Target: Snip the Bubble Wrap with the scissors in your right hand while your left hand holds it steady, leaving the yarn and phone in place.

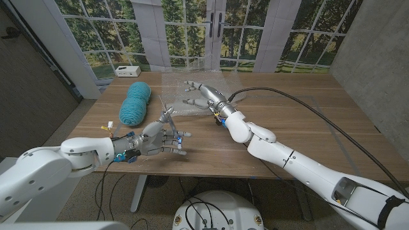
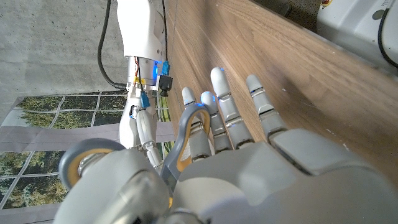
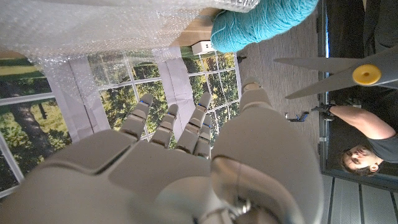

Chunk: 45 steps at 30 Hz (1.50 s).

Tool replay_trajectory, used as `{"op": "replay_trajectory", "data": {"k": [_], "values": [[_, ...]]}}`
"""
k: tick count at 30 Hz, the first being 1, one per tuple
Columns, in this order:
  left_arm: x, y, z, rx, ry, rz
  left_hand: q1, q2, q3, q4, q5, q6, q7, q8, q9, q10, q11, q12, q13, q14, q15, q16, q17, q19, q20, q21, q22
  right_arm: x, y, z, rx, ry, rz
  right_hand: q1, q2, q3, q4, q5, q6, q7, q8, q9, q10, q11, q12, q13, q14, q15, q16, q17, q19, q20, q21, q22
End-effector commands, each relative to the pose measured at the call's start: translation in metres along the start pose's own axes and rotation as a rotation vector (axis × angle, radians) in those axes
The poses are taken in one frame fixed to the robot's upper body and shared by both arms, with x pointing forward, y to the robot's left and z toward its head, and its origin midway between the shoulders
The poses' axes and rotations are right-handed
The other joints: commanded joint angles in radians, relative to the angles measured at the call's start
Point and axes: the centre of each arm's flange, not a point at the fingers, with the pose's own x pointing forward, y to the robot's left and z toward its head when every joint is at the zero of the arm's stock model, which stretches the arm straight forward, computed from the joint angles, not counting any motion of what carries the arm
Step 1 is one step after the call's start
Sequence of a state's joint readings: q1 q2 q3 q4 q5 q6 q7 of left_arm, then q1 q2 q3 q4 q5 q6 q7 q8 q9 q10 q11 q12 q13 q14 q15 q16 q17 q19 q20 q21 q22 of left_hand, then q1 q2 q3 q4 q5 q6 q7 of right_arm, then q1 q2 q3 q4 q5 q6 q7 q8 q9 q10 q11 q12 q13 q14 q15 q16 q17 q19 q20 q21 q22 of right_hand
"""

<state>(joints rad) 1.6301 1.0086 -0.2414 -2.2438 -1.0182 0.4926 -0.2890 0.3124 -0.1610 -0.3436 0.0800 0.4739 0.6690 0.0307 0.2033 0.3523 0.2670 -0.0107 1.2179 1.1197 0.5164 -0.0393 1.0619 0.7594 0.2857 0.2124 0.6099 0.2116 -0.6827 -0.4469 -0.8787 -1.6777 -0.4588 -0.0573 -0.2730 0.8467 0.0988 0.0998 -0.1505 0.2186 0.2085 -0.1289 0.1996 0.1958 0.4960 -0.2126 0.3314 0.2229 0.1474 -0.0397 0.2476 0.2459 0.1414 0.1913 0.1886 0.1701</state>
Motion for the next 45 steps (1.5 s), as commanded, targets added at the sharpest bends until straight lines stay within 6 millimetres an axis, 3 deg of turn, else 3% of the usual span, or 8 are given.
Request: {"op": "replay_trajectory", "data": {"k": [1, 11, 23, 25, 31, 45], "values": [[0.001, 0.001, 0.002, 0.013, 0.008, -0.012, 0.004, 0.007, 0.001, 0.003, 0.007, -0.125, 0.125, 0.004, 0.001, 0.015, -0.008, 0.005, 0.002, 0.000, -0.002, 0.005, 0.001, 0.008, -0.002, -0.005, 0.004, 0.003, 0.009, 0.004, -0.165, -0.047, -0.008, 0.003, -0.007, 0.005, -0.002, -0.002, -0.006, 0.004, 0.004, 0.001, -0.002, 0.000, -0.006, -0.001, -0.004, -0.149, 0.001, 0.001, 0.004, 0.011, 0.003, 0.001], [0.000, 0.000, 0.000, 0.009, 0.012, -0.010, 0.007, 0.008, 0.001, 0.004, 0.007, -0.124, 0.125, 0.005, 0.000, 0.016, -0.005, 0.007, 0.003, 0.002, -0.002, 0.006, 0.001, 0.010, -0.002, -0.008, 0.004, 0.003, 0.017, 0.008, -0.282, -0.081, -0.009, 0.003, -0.010, 0.005, -0.001, -0.004, -0.007, 0.007, 0.005, 0.001, -0.001, 0.000, -0.012, -0.001, -0.005, -0.147, 0.002, -0.001, 0.006, 0.015, 0.003, 0.001], [0.001, -0.001, 0.001, 0.004, 0.015, -0.007, 0.011, 0.009, 0.002, 0.006, 0.007, -0.123, 0.127, 0.006, -0.002, 0.018, -0.006, 0.009, 0.004, 0.002, -0.004, 0.007, 0.000, 0.012, -0.002, -0.012, 0.005, 0.004, 0.021, 0.000, -0.363, -0.103, 0.008, 0.013, -0.013, 0.010, -0.004, -0.007, -0.006, 0.009, 0.008, 0.001, 0.011, 0.000, -0.019, 0.000, 0.005, -0.144, 0.007, -0.006, 0.031, 0.015, 0.009, 0.001], [0.001, -0.002, 0.001, 0.004, 0.017, -0.008, 0.012, 0.010, 0.002, 0.006, 0.007, -0.124, 0.127, 0.005, -0.002, 0.018, -0.005, 0.009, 0.003, 0.004, -0.004, 0.007, -0.001, 0.013, -0.002, -0.013, 0.005, 0.004, 0.023, -0.003, -0.388, -0.119, 0.006, -0.011, -0.023, 0.000, 0.009, -0.017, -0.005, 0.013, 0.010, 0.001, 0.016, 0.002, -0.026, 0.004, 0.006, -0.140, 0.010, -0.007, 0.043, 0.018, 0.010, 0.001], [0.002, -0.003, 0.001, 0.004, 0.021, -0.007, 0.014, 0.011, 0.002, 0.007, 0.007, -0.122, 0.128, 0.006, -0.003, 0.018, -0.005, 0.008, 0.002, 0.003, -0.002, 0.009, 0.001, 0.015, -0.002, -0.015, 0.005, 0.004, 0.028, -0.012, -0.452, -0.123, 0.010, -0.024, -0.029, -0.005, 0.015, -0.022, -0.004, 0.011, 0.011, 0.001, 0.021, 0.002, -0.029, 0.005, 0.007, -0.143, 0.012, -0.009, 0.049, 0.019, 0.010, 0.001], [0.004, -0.003, 0.000, -0.001, 0.026, -0.012, 0.018, 0.013, 0.002, 0.010, 0.007, -0.119, 0.131, 0.007, -0.006, 0.019, -0.006, 0.010, 0.003, 0.004, -0.003, 0.012, 0.004, 0.017, -0.002, -0.020, 0.006, 0.004, 0.028, -0.023, -0.511, -0.123, 0.003, 0.026, -0.017, 0.018, -0.007, -0.024, -0.012, -0.004, 0.010, 0.001, 0.032, -0.003, -0.042, 0.010, 0.006, -0.164, 0.011, -0.017, 0.064, 0.018, 0.007, 0.000]]}}
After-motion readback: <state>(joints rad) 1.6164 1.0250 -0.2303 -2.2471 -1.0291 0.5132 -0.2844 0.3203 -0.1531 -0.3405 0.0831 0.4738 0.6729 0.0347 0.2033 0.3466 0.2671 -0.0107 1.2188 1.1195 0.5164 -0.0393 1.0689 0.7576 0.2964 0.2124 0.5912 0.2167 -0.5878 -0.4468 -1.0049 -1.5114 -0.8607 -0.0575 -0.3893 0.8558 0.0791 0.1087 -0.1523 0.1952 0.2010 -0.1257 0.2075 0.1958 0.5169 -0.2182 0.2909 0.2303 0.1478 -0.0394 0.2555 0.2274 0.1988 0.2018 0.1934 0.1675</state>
